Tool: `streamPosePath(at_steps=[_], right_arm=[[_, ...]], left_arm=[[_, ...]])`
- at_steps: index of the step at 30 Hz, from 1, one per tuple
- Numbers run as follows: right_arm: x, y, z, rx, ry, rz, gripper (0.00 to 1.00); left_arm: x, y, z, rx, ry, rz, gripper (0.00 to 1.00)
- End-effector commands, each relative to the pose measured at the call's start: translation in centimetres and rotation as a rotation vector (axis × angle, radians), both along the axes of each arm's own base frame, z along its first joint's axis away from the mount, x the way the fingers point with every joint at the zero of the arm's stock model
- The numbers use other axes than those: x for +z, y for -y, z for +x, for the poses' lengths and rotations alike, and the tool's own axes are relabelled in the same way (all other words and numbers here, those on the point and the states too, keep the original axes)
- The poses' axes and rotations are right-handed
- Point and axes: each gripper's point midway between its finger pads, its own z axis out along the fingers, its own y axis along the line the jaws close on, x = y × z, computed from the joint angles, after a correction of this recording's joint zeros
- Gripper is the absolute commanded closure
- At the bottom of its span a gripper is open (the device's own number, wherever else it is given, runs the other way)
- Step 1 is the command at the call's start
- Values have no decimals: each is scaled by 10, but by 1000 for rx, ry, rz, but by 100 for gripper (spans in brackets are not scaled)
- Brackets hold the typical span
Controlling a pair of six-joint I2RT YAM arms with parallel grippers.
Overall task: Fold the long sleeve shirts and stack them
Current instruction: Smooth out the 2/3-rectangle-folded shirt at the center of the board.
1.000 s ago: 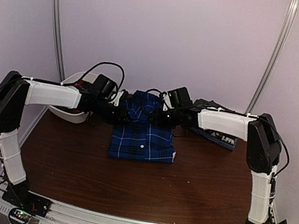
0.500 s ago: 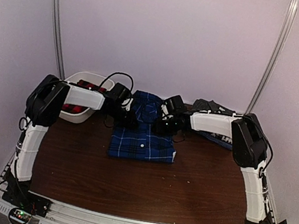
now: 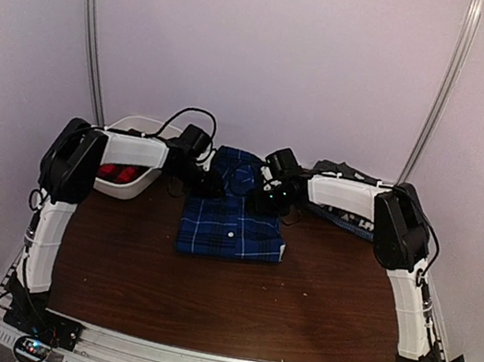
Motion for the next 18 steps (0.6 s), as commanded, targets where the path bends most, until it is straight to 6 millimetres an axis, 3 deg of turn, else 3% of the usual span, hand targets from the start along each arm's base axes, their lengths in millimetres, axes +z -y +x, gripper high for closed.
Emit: streamPosePath(at_steps=[1, 5, 9, 14, 18], right_arm=[[59, 5, -5, -7, 83, -26, 29], [72, 3, -28, -6, 102, -53, 30], [67, 2, -59, -5, 88, -31, 39], [37, 20, -87, -46, 19, -43, 51], [10, 33, -121, -50, -46, -31, 53]], left_arm=[[78, -11, -4, 8, 126, -25, 53], [92, -16, -38, -12, 121, -68, 52], [77, -12, -78, -61, 54, -112, 55], [37, -18, -117, -78, -48, -127, 60], [17, -21, -141, -87, -101, -143, 61]])
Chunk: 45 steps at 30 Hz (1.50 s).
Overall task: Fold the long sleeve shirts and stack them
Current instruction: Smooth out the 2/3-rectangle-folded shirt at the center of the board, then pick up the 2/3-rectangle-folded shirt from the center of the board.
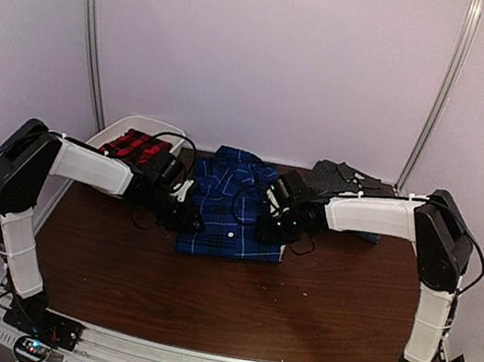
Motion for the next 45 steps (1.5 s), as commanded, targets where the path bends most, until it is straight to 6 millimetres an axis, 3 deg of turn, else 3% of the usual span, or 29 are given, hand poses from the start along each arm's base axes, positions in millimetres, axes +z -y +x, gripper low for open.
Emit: streamPosePath(at_steps=[1, 5, 8, 14, 20, 28, 37, 45], right_arm=[[-26, 21, -27, -57, -59, 10, 54], [-54, 32, -48, -67, -126, 12, 54], [-56, 40, -56, -83, -133, 9, 54], [-31, 57, -65, -114, -88, 31, 45], [-2, 67, -73, -133, -29, 112, 44], [-11, 68, -78, -134, -49, 144, 58], [-24, 66, -79, -131, -77, 186, 54], [-34, 67, -82, -132, -102, 220, 56]], left_arm=[[-2, 8, -16, -17, -18, -81, 61], [-18, -3, -28, 0, -47, -55, 61], [-20, -7, -31, 8, -52, -40, 61], [3, -21, -38, 39, -16, -32, 61], [3, -46, -58, 67, -12, -26, 58], [-17, -52, -86, 53, -64, -69, 56], [-18, -45, -82, 50, -52, -117, 55], [-22, -41, -79, 48, -62, -127, 56]])
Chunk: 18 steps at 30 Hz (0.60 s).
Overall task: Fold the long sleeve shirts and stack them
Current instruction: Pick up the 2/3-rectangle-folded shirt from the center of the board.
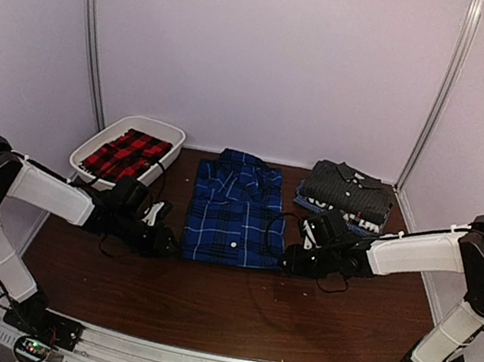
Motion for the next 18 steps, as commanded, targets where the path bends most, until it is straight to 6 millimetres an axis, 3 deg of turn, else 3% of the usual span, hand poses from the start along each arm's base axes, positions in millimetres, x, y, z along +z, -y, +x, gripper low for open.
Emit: streamPosePath(at_steps=[1, 13, 18], right_arm=[[-5, -2, 1, -6, -8, 39, 56], [-19, -9, 5, -15, -2, 79, 60], [-26, -11, 7, -14, -2, 83, 64]], left_arm=[[1, 5, 7, -1, 13, -31, 56], [-7, 11, 11, -6, -7, -45, 61], [-9, 15, 13, -6, -16, -60, 68]])
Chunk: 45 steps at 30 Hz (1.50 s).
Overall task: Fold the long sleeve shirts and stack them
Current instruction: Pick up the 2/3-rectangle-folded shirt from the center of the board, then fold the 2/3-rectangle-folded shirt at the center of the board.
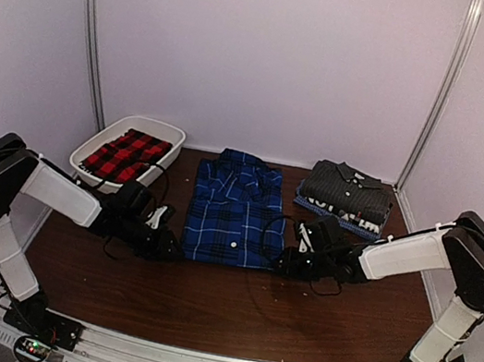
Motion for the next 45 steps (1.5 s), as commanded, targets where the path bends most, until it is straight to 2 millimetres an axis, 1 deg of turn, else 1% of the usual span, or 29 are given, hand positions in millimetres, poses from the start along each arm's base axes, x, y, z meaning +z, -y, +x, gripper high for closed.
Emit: streamPosePath(at_steps=[1, 4, 7, 8, 9, 13, 14, 16, 20, 21, 24, 28, 32, 34, 37, 38, 39, 40, 42, 43, 44, 45], right_arm=[[-11, 1, 2, -10, -7, 5, 66], [-11, 1, -1, -9, -13, 4, 75], [-9, 7, -4, -14, -13, -4, 90], [-6, 8, -5, -14, -11, -5, 95], [-5, 10, -7, -14, -11, -7, 100], [7, 15, -18, -10, -7, 3, 100], [10, 16, -22, -8, -9, 4, 100], [16, 18, -32, -3, -12, 7, 100], [25, 18, -61, 20, -25, 14, 100], [27, 18, -69, 27, -27, 15, 100], [37, 15, -95, 46, -30, 30, 100], [51, 17, -122, 49, -19, 46, 100], [70, 10, -146, 73, -13, 67, 100], [87, 6, -151, 80, -8, 73, 100], [125, -5, -146, 82, 25, 115, 100], [137, -8, -139, 82, 43, 118, 100], [146, -11, -130, 75, 46, 122, 100], [157, -13, -117, 67, 63, 122, 100], [170, -16, -87, 50, 86, 118, 100], [172, -20, -71, 53, 91, 121, 100], [178, -22, -49, 43, 106, 127, 100], [170, -20, -29, 31, 109, 110, 100]], left_arm=[[6, 9, 12, 0, 22, -42, 70], [6, 10, 10, 0, 12, -49, 83], [8, 9, 7, 3, 7, -50, 96], [9, 8, 5, 4, 5, -46, 100], [10, 6, 2, 5, -1, -42, 100], [14, -1, -16, 4, -14, -21, 100], [19, -3, -21, 5, -7, -26, 100], [22, -8, -34, 10, -11, -24, 100], [30, -17, -64, 12, -20, -14, 100], [34, -19, -71, 9, -15, -13, 100], [40, -26, -93, 13, -21, 0, 100], [50, -33, -122, 12, -25, -4, 100], [66, -34, -149, -25, -25, -4, 100], [85, -31, -152, -34, -6, -21, 100], [121, -29, -143, -19, 48, -21, 100], [133, -28, -136, -13, 72, -10, 100], [139, -27, -126, -8, 84, 6, 100], [146, -24, -116, -10, 91, 7, 100], [155, -19, -87, -28, 120, -11, 100], [159, -18, -70, -30, 132, -28, 100], [168, -16, -48, -35, 157, -51, 100], [169, -16, -25, -29, 179, -44, 100]])
